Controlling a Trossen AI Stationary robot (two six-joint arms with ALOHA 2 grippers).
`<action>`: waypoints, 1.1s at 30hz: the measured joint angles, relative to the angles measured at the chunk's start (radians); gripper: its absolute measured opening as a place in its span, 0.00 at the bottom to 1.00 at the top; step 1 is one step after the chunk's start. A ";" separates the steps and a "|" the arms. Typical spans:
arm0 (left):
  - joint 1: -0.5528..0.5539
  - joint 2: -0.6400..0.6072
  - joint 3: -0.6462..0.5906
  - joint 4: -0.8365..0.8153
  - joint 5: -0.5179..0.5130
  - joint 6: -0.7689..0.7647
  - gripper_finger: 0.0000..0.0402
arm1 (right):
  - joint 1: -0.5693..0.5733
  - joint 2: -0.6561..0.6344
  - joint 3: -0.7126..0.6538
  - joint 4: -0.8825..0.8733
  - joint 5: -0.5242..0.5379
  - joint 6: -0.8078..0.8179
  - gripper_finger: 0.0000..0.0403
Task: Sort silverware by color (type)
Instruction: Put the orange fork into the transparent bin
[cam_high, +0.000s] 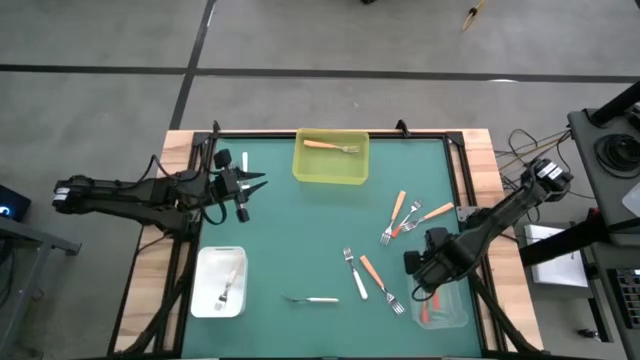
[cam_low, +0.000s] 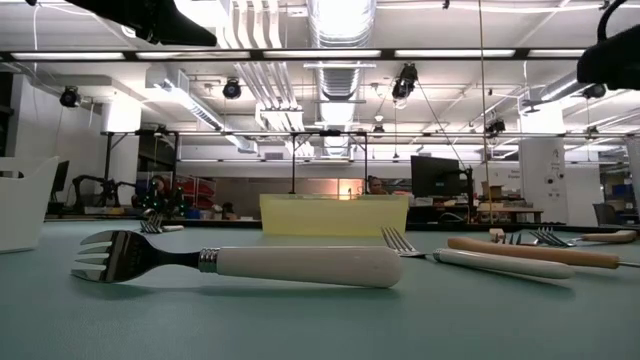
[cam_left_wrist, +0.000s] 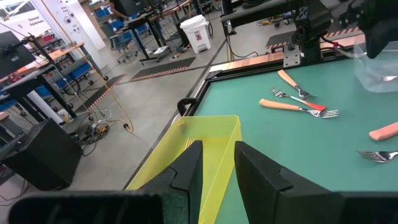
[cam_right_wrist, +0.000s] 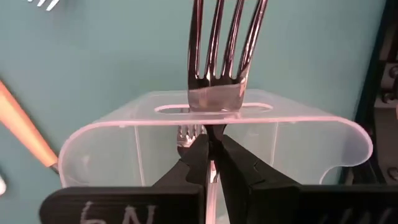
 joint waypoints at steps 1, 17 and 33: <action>0.000 0.000 0.000 0.000 0.000 0.000 0.19 | 0.000 -0.006 0.000 0.000 0.000 0.000 0.03; 0.000 0.000 0.000 0.000 0.000 0.000 0.19 | 0.000 -0.009 -0.008 -0.010 0.008 0.014 0.03; 0.000 0.000 0.000 0.000 0.000 0.000 0.19 | 0.000 -0.003 -0.073 0.169 -0.074 0.008 0.03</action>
